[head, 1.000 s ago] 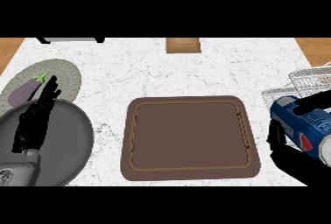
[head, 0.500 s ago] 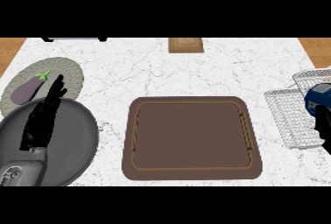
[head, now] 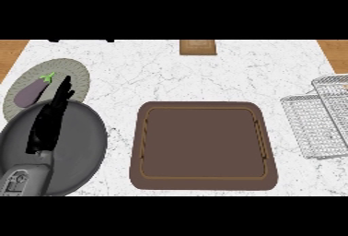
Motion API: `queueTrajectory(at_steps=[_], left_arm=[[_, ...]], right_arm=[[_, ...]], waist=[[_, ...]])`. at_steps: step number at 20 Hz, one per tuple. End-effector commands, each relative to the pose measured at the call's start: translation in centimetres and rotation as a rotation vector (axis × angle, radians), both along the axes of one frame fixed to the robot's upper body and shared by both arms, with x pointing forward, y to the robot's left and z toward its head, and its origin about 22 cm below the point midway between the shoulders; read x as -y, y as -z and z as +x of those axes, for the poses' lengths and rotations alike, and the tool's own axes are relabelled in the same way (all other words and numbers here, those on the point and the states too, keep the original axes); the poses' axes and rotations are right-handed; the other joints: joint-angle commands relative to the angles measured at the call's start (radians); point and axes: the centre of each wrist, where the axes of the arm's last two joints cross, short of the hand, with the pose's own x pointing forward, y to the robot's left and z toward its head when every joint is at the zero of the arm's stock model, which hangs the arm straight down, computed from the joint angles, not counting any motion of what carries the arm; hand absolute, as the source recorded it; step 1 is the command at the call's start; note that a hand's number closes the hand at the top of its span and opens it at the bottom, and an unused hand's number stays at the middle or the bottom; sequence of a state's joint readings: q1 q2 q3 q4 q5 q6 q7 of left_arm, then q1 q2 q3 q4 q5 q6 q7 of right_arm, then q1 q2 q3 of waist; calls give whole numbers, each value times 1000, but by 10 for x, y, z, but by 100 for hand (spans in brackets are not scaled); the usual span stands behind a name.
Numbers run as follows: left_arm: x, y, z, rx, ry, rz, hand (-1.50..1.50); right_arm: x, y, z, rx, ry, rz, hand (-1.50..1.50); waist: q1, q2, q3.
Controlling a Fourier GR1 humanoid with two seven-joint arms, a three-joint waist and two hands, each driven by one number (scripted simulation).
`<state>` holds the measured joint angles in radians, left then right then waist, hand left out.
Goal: Pick the can from the tray and place it in the tiered basket
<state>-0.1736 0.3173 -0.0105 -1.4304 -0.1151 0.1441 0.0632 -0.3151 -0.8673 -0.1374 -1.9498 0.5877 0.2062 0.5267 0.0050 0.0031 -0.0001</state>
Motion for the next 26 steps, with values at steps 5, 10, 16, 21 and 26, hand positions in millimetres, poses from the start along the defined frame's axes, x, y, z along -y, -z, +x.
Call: queueTrajectory(at_steps=[5,10,16,21,26], left_arm=[[-7,6,-16,-3,-16,-9,0],[-14,-6,-7,4,6,-8,0],[-20,-8,6,0,-20,-6,0],[-9,-2,-4,-9,-13,-10,0],[-1,-3,0,-1,-11,-8,0]], right_arm=[[58,8,20,-45,-26,-41,150],[83,32,36,-119,-93,19,150],[108,48,38,-215,-110,96,150],[123,85,53,-335,-42,326,-150],[112,88,59,-222,-78,421,-150]], waist=[[-1,-3,0],[0,-2,0],[-8,-2,0],[-1,-1,0],[-1,-2,0]])
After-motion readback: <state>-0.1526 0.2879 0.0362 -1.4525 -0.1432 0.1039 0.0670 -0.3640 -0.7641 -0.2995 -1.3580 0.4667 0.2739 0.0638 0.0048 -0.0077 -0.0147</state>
